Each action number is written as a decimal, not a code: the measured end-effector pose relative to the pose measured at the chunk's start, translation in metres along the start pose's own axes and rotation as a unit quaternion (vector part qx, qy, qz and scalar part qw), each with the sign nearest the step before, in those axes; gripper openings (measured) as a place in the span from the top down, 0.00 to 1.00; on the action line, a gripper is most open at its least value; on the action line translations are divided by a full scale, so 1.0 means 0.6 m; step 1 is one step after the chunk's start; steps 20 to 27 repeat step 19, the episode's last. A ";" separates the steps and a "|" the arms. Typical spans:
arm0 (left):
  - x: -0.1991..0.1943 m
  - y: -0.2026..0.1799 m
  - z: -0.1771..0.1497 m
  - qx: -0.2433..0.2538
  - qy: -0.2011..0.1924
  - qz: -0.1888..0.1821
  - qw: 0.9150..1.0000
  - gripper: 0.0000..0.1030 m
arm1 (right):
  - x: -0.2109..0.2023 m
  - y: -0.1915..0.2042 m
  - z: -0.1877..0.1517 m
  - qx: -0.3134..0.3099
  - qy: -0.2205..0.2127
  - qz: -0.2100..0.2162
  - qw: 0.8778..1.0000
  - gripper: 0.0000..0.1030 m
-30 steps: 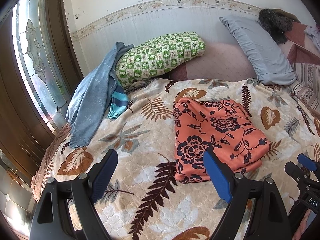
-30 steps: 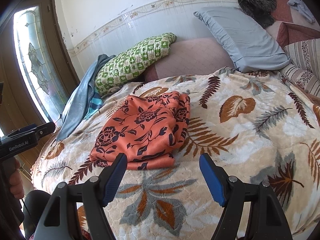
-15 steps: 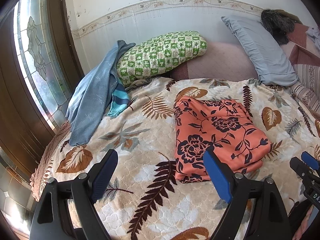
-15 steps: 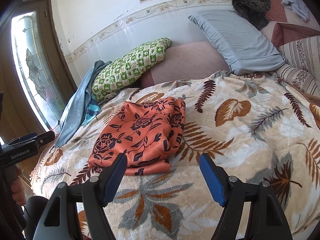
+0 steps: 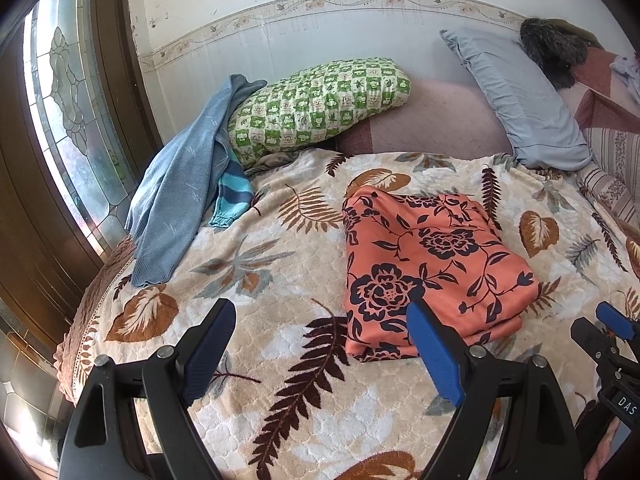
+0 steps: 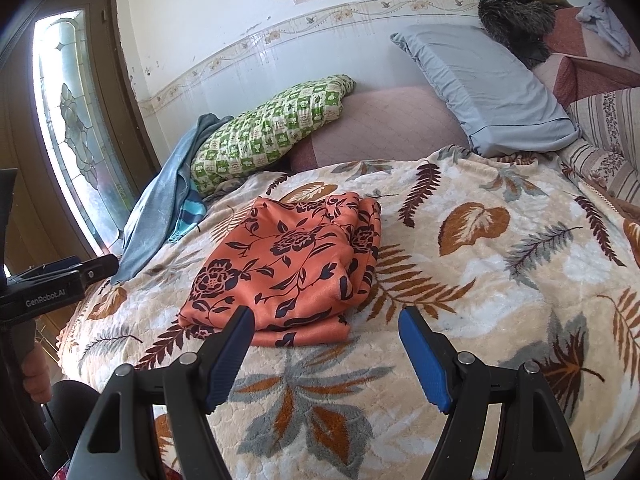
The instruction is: Fold small clothes
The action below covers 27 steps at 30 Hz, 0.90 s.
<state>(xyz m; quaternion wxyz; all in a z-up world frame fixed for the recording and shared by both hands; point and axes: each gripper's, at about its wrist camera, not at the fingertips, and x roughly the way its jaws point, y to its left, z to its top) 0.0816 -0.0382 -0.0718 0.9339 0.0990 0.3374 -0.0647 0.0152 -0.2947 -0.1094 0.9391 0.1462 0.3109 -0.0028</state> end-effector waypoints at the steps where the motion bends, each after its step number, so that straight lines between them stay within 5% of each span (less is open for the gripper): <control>1: -0.001 -0.001 0.000 0.002 -0.001 -0.001 1.000 0.15 | 0.000 0.000 0.000 -0.001 0.001 0.000 1.000 0.25; 11: -0.009 -0.002 0.001 -0.004 -0.010 -0.034 0.999 0.15 | 0.005 0.007 -0.003 -0.009 0.006 0.003 1.000 0.25; 18: 0.006 0.032 0.006 -0.071 0.011 -0.106 0.992 0.15 | 0.007 0.008 -0.004 -0.011 0.007 0.003 1.000 0.25; 27: 0.014 0.042 0.007 -0.081 0.017 -0.108 0.991 0.15 | 0.006 0.006 -0.003 -0.009 0.006 0.002 1.000 0.25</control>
